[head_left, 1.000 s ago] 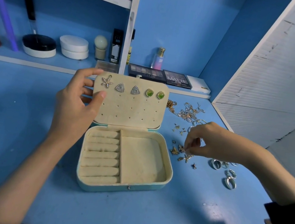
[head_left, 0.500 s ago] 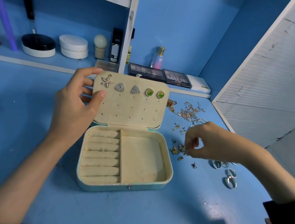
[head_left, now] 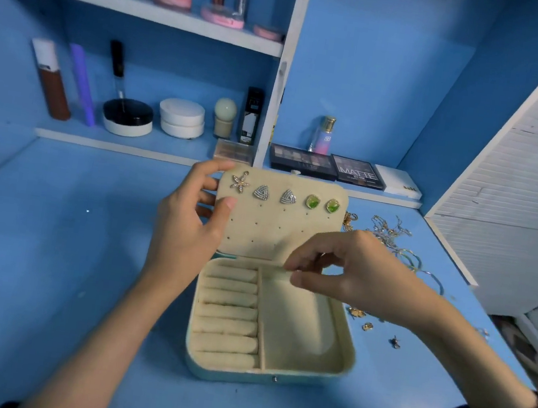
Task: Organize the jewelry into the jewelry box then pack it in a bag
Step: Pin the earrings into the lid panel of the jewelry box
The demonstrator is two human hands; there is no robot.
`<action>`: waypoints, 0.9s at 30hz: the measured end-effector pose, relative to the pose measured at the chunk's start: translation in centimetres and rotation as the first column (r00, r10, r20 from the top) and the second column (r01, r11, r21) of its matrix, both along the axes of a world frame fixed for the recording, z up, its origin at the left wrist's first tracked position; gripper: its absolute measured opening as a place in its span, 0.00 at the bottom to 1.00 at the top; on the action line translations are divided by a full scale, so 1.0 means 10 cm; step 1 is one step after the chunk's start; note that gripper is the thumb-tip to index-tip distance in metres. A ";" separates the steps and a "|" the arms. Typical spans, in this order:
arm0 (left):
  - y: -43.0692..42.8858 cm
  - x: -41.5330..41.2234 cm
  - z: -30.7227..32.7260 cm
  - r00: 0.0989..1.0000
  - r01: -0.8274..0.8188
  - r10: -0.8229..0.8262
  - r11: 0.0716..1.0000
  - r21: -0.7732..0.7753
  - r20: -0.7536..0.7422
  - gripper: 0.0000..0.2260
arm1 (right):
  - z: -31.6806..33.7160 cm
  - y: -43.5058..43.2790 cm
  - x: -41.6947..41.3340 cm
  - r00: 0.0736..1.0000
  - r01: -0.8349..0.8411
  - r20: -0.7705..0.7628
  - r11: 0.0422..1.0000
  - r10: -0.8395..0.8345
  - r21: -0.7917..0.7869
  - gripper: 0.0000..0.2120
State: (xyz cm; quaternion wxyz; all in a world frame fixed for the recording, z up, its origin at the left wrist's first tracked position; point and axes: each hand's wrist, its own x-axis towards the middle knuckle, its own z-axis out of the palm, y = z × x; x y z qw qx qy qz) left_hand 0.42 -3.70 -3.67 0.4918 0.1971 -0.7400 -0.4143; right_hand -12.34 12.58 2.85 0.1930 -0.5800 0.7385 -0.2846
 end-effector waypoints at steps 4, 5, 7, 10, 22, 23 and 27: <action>0.02 0.02 0.03 1.000 -0.001 0.001 1.000 0.020 -0.002 0.16 | -0.05 -0.20 0.19 0.998 -0.058 -0.005 0.996 0.057 -0.062 0.10; 0.02 0.02 0.04 1.000 0.003 -0.003 1.000 0.026 -0.001 0.17 | -0.07 -0.25 0.22 0.998 -0.063 -0.003 0.995 0.063 -0.072 0.10; 0.03 0.03 0.05 1.000 0.008 -0.008 0.999 0.035 -0.002 0.18 | -0.09 -0.33 0.28 0.998 -0.063 -0.005 0.993 0.063 -0.101 0.08; 0.02 0.02 0.04 1.000 0.013 -0.012 0.999 0.046 -0.015 0.16 | -0.14 -0.44 0.36 0.998 -0.022 -0.055 0.981 0.011 -0.195 0.06; 0.05 0.03 0.07 0.996 0.064 -0.058 0.994 0.087 -0.065 0.13 | -0.28 -0.69 0.47 0.878 0.400 0.389 0.873 -0.278 -0.278 0.03; 0.05 0.03 0.07 0.996 0.063 -0.058 0.994 0.086 -0.064 0.12 | -0.29 -0.70 0.48 0.863 0.413 0.422 0.869 -0.278 -0.274 0.03; 0.05 0.04 0.07 0.997 0.052 -0.046 0.994 0.091 -0.062 0.13 | -0.30 -0.70 0.48 0.791 0.470 0.547 0.844 -0.273 -0.259 0.03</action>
